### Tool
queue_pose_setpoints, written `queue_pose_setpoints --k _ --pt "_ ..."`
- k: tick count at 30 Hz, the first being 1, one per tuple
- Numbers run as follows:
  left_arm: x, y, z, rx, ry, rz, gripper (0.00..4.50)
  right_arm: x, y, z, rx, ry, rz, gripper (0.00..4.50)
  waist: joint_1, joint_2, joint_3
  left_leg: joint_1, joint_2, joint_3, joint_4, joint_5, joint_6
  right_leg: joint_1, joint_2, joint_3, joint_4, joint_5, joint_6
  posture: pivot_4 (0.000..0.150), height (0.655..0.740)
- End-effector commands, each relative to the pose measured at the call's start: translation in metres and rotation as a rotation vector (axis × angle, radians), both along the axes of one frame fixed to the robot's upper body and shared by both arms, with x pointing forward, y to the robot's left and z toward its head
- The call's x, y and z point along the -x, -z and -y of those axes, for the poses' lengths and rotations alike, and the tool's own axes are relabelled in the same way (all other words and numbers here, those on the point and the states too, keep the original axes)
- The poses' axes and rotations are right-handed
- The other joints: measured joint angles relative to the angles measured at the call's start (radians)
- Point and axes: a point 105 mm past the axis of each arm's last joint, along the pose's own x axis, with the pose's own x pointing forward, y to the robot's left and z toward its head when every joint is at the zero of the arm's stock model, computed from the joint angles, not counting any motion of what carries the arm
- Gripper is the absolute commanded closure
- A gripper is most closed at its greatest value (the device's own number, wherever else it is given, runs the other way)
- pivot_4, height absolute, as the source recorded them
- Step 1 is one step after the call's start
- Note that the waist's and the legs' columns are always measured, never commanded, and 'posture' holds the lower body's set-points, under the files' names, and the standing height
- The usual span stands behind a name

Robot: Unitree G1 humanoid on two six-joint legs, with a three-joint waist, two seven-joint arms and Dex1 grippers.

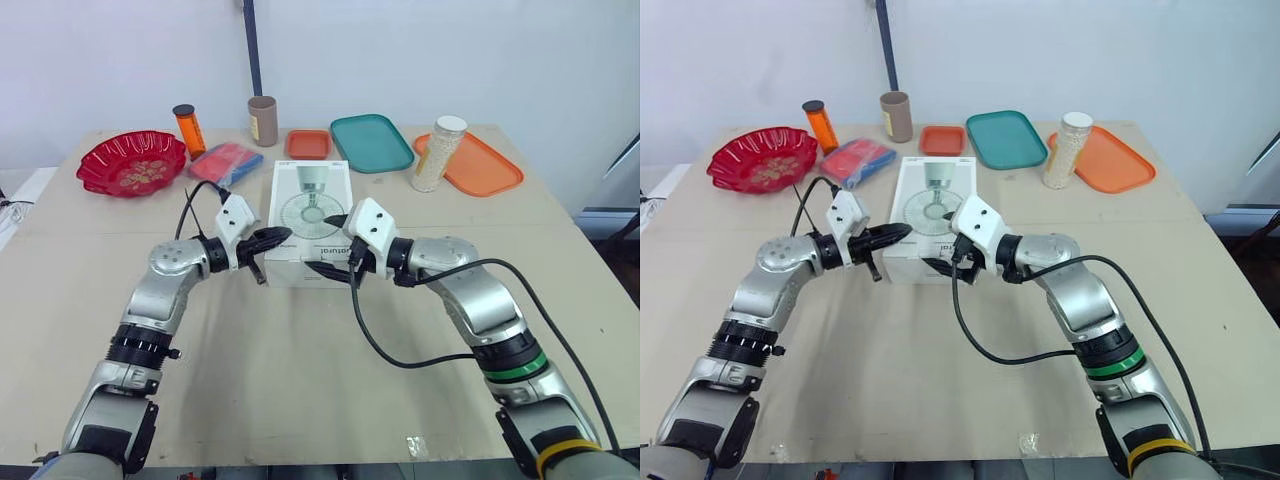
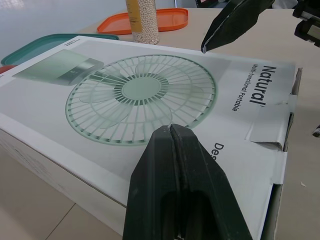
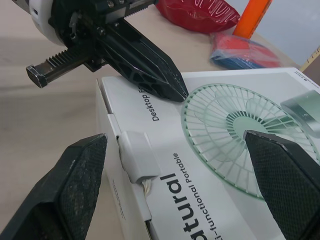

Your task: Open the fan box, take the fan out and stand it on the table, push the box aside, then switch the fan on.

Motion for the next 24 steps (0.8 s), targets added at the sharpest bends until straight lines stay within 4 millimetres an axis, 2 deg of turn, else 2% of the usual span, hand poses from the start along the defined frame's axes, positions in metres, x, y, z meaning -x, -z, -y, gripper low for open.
queue_pose_setpoints --k 1,15,24 --pt "0.004 -0.002 -0.002 0.005 -0.007 0.017 4.42 -0.008 -0.020 0.000 -0.019 0.028 0.084 0.00 0.000 0.000 0.000 0.000 0.000 0.000 0.000 0.000 0.000 0.000 0.000 0.000 0.000 0.000 0.000 0.150 0.7400" --pt "0.002 -0.002 0.000 0.003 -0.004 0.015 4.42 -0.017 -0.026 0.006 -0.045 0.097 0.093 0.00 0.000 0.000 0.000 0.000 0.000 0.000 0.000 0.000 0.000 0.000 0.000 0.000 0.000 0.000 0.000 0.150 0.7400" --pt "0.000 -0.003 -0.008 -0.020 -0.015 0.011 4.42 0.003 -0.023 0.003 0.013 -0.010 0.088 0.00 0.000 0.000 0.000 0.000 0.000 0.000 0.000 0.000 0.000 0.000 0.000 0.000 0.000 0.000 0.000 0.150 0.7400"
